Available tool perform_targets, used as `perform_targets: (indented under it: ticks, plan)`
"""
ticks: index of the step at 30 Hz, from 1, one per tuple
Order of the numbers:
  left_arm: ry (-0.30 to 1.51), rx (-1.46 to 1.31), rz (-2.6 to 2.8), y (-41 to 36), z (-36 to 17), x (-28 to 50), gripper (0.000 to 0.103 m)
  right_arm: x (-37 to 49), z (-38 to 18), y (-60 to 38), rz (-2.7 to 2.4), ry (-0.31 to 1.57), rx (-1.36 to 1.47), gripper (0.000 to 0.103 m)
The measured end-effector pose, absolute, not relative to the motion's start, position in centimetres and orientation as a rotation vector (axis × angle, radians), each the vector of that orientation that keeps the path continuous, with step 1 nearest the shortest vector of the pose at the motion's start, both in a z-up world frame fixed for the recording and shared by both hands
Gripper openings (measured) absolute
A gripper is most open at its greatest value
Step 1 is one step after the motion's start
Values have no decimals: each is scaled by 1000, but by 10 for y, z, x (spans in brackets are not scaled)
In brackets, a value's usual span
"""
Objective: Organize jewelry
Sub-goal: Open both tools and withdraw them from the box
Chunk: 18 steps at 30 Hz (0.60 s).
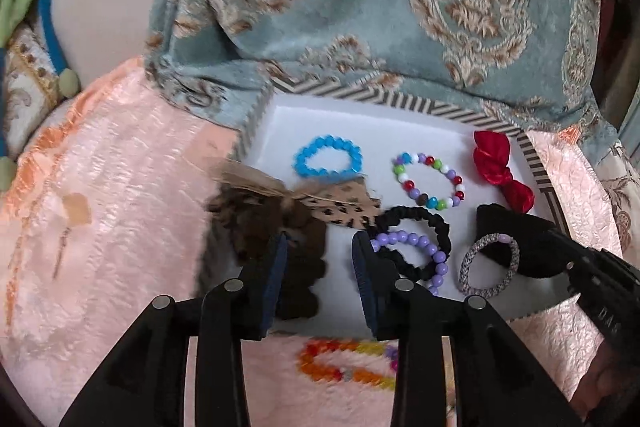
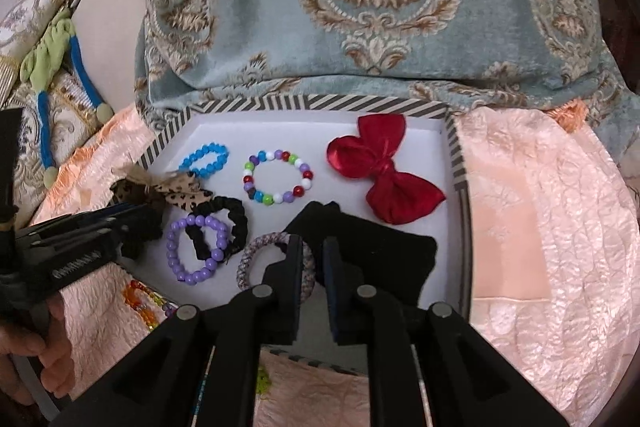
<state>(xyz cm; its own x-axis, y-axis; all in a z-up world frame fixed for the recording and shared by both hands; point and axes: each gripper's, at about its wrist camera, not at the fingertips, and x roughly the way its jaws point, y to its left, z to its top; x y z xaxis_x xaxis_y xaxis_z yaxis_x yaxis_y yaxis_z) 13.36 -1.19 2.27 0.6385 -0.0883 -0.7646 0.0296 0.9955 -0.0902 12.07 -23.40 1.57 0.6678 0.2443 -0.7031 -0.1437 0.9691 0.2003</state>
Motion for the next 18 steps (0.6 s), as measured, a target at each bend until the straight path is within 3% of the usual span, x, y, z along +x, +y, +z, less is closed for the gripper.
perform_targets:
  ticks: [10, 18]
  plan:
    - [893, -75, -112, 15, 11, 64, 17, 55, 35, -231, 267, 744, 128, 10]
    - [941, -93, -115, 6, -14, 74, 17, 45, -12, -223, 260, 936, 172, 10]
